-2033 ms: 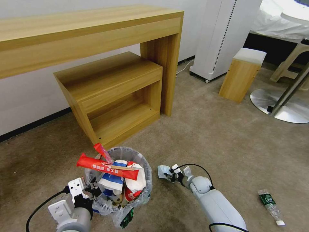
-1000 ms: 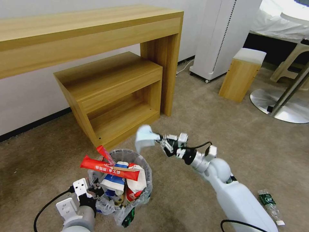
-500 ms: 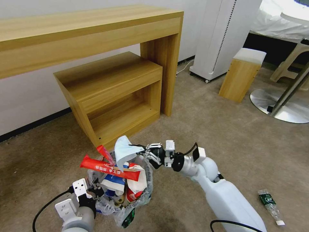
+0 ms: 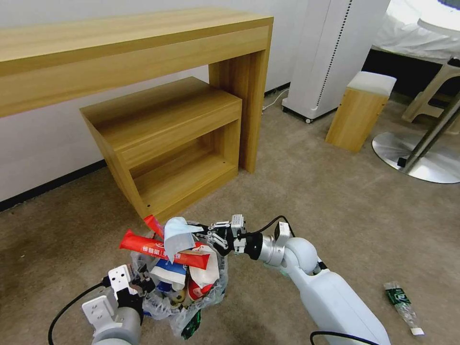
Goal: Pick up the trash bin and place the garbage on the floor into it.
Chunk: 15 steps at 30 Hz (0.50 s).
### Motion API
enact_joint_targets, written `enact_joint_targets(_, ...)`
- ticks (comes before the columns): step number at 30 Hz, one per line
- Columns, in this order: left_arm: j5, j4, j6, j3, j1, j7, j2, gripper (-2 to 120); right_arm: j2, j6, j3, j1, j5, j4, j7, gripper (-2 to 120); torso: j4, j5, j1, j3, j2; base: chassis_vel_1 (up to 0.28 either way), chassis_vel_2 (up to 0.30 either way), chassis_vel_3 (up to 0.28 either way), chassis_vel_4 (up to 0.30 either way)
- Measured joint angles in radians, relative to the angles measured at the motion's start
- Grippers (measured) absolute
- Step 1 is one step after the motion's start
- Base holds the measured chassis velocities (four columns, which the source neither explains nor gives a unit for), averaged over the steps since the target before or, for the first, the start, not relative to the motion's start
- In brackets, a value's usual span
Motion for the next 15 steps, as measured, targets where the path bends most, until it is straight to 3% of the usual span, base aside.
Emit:
enact_joint_targets(7,0.0,-0.002,-0.001,0.001,0.004,0.0,0.002,0,-0.006,-0.008,0.001,-0.013,-0.025,-0.005,0.032,0,0.0,0.0,0.0,0.0,0.0,0.0,0.0,0.0,0.0)
enact_joint_targets(15,0.0,-0.004,-0.002,0.002,0.006,0.0,0.001,0,-0.026,-0.008,0.007,-0.022,-0.046,0.022,0.029,30,0.0001,0.0001,0.0,0.0,0.0,0.0,0.0,0.0,0.0)
